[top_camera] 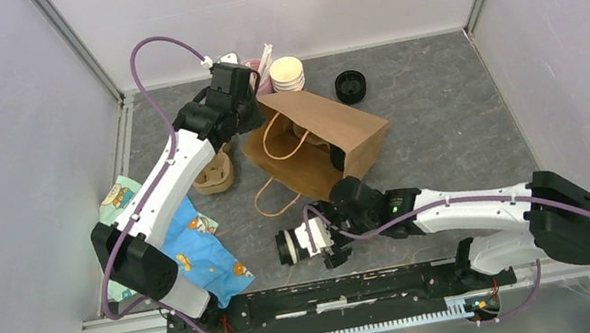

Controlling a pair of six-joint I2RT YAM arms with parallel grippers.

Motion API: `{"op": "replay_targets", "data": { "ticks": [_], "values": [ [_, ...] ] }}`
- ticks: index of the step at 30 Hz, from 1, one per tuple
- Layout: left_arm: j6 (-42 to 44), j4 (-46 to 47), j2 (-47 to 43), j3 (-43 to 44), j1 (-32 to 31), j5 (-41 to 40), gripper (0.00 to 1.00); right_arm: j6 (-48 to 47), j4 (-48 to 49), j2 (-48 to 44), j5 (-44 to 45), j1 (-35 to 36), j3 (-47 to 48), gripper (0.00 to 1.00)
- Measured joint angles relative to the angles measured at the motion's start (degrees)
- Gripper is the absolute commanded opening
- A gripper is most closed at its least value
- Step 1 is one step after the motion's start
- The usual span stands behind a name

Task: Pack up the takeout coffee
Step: Place the coffee cup at the center of the board.

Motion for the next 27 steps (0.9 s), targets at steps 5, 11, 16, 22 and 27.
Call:
{"op": "replay_targets", "data": {
  "ticks": [5,11,16,22,27],
  "values": [
    [0.0,0.0,0.0,-0.6,0.0,0.1,0.02,3.0,-4.8,0.0,0.7,2.9,7.4,0.98],
    [0.1,0.0,-0.1,-0.6,0.0,0.4,0.02,11.6,-6.8,7.6,6.9,4.3,18.4,0.98],
    [0.1,0.1,-0.8,-1.2,0.5,0.7,0.02,12.5,-7.8,14.3,10.7,4.3,21.7,0.98],
    [0.1,-0.4,-1.6,-1.4,1.3,1.8,0.02,13.6,-10.4,14.6,11.4,4.4,22.4,0.98],
    [-0.1,-3.7,-1.6,0.1,2.3,2.0,0.02,22.6,-17.7,16.9,11.9,5.0,32.1,0.98]
  ]
}}
